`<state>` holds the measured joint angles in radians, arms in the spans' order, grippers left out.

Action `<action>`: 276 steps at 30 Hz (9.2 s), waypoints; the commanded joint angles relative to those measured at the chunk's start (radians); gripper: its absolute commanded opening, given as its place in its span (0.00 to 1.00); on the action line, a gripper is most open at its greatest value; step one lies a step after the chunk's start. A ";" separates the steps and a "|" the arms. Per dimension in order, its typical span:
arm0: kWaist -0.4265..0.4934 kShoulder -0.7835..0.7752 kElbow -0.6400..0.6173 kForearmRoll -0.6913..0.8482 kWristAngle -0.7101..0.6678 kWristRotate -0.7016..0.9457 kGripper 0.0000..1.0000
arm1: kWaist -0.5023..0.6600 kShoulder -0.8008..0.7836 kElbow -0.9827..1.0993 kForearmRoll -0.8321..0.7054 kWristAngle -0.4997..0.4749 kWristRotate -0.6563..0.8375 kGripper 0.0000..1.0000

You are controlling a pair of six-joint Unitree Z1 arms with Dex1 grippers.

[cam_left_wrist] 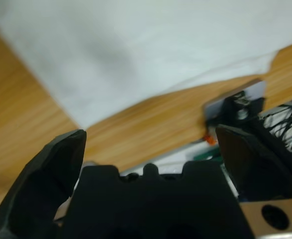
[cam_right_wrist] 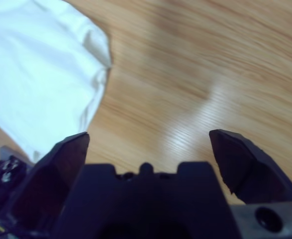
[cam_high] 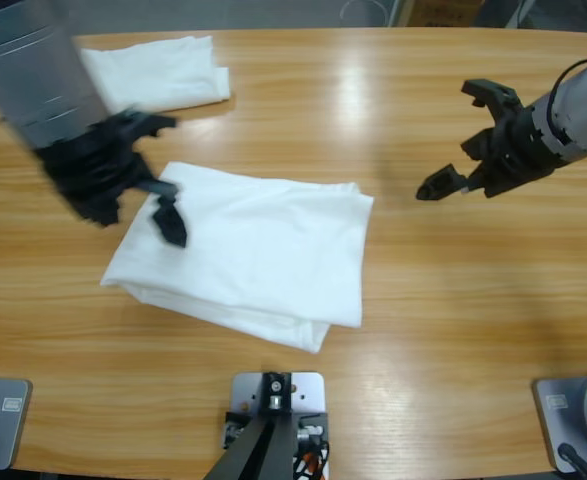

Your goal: Fold clothes

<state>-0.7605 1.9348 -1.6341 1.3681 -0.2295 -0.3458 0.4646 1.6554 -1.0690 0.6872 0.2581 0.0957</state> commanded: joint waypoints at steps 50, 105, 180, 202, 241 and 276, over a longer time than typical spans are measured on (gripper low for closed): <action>0.033 -0.023 0.530 -0.573 0.019 -0.117 0.10 | 0.216 0.482 -0.132 -0.290 0.107 0.113 0.00; 0.449 -0.288 0.568 -0.651 -0.291 -0.009 0.34 | 0.380 -0.113 0.077 -0.016 0.060 0.312 0.00; 0.267 0.096 0.242 -0.563 -0.025 -0.142 0.00 | 0.582 0.046 0.178 -0.106 -0.133 0.474 0.00; -0.019 0.290 0.066 -0.577 -0.041 -0.238 0.00 | 0.582 0.118 0.106 -0.150 -0.131 0.441 0.00; 0.203 0.160 0.167 -0.578 0.001 -0.182 0.00 | 0.582 0.183 0.291 -0.232 -0.113 0.533 0.00; 0.329 0.085 1.157 -1.598 -0.518 -0.046 0.92 | 0.505 -0.387 0.043 0.384 -0.307 0.466 1.00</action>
<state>-0.3956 1.8815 -0.5219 -0.1393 -0.7685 -0.3177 0.9768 1.2487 -1.0658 1.1156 -0.0492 0.5505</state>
